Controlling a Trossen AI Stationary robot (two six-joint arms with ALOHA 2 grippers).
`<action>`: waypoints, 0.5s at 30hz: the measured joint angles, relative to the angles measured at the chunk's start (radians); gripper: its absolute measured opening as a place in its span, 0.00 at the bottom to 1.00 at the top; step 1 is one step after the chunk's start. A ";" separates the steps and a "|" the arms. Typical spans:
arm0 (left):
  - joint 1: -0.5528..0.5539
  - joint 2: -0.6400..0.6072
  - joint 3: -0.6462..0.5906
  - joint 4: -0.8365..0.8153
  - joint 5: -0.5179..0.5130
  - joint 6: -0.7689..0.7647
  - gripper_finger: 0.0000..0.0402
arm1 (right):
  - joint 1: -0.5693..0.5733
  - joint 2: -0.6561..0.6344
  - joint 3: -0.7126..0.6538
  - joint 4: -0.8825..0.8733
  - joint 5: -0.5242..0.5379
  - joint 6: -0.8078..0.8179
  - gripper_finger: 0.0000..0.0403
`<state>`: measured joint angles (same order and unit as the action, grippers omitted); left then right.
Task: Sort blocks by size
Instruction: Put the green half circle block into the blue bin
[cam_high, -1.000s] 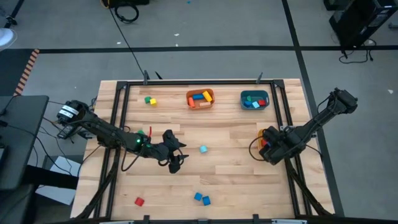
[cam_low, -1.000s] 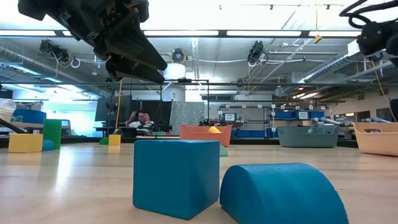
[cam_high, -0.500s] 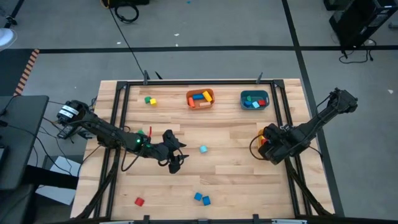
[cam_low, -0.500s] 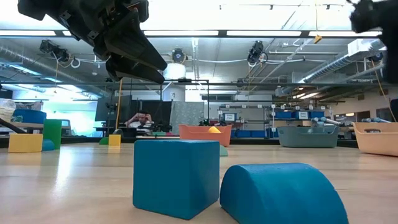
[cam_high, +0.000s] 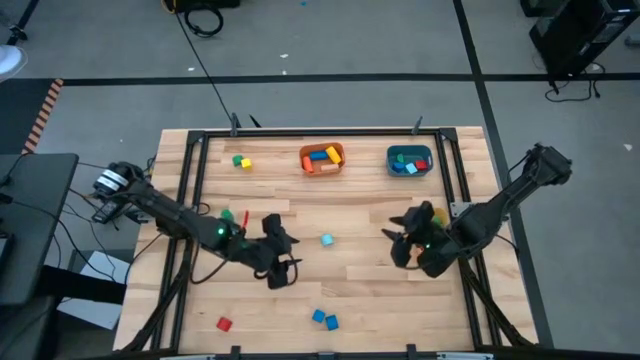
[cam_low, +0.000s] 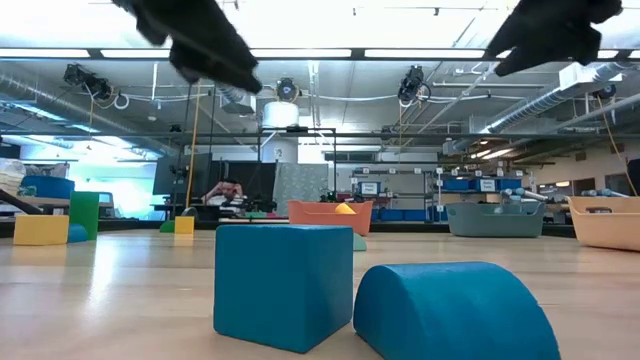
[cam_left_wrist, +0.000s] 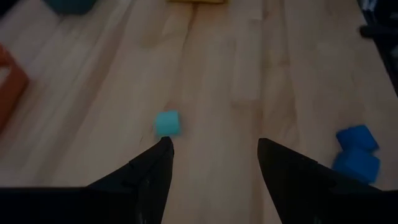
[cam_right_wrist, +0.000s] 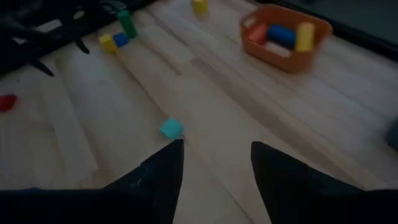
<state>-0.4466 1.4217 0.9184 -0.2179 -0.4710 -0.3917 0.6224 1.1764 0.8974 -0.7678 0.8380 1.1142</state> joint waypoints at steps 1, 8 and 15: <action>-0.008 0.007 0.021 -0.018 -0.004 0.020 0.60 | 0.000 0.015 -0.002 0.024 0.003 -0.022 0.50; -0.020 0.018 0.126 -0.127 -0.025 0.044 0.60 | 0.001 0.136 -0.003 0.053 0.007 0.012 0.50; -0.017 0.018 0.135 -0.160 -0.034 0.041 0.60 | 0.019 0.256 -0.003 0.078 -0.001 0.043 0.50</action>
<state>-0.4641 1.4399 1.0538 -0.3784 -0.5049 -0.3508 0.6417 1.4324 0.8944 -0.6899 0.8365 1.1576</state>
